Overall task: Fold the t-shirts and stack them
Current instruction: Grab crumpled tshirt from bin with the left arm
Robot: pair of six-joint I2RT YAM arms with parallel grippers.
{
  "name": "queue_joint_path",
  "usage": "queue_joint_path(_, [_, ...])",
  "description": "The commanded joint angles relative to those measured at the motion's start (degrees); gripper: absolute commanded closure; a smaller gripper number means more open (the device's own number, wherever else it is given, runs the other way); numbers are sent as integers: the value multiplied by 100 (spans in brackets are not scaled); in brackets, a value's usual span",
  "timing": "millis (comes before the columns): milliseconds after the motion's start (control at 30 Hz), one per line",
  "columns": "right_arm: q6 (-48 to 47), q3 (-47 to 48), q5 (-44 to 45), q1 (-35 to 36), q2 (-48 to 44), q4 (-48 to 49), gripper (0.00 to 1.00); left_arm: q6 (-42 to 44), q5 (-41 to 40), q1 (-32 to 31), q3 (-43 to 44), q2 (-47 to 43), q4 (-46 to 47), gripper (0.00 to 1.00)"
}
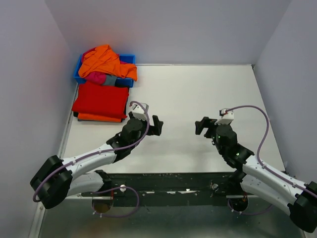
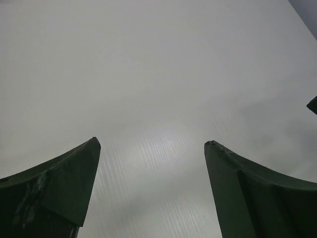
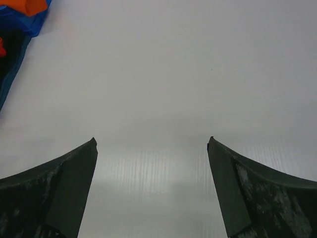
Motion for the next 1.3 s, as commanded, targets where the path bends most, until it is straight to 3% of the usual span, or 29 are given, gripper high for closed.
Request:
queue_joint_path(0, [111,174,258,6,56,-63,0,-2,-211,-6,-61,-204,18,1])
queue_joint_path(233, [199,175,170,6,73,-99,0,156,-298,12,53,-55,-122,1])
queue_joint_path(333, [286,104,248,6,47,-99,0,-10,-439,151,360,42,-638,1])
queue_joint_path(467, [366,104,232,6,38,-186,0,-483,-483,1002,1299,340,-1789,1])
queue_joint_path(600, [410,43,249,6,-15,-195,0,-977,281,2241,2161,832,-2504,1])
queue_joint_path(767, [454,-1,82,6,-15,-134,0,-951,-148,3130,3444,1552,-3144,7])
queue_joint_path(1033, [471,34,152,6,108,-151,0,-1135,123,4221,5246,3028,-3656,11])
queue_joint_path(1267, [463,104,126,6,196,-142,0,-1267,642,4476,6818,4549,-3963,14])
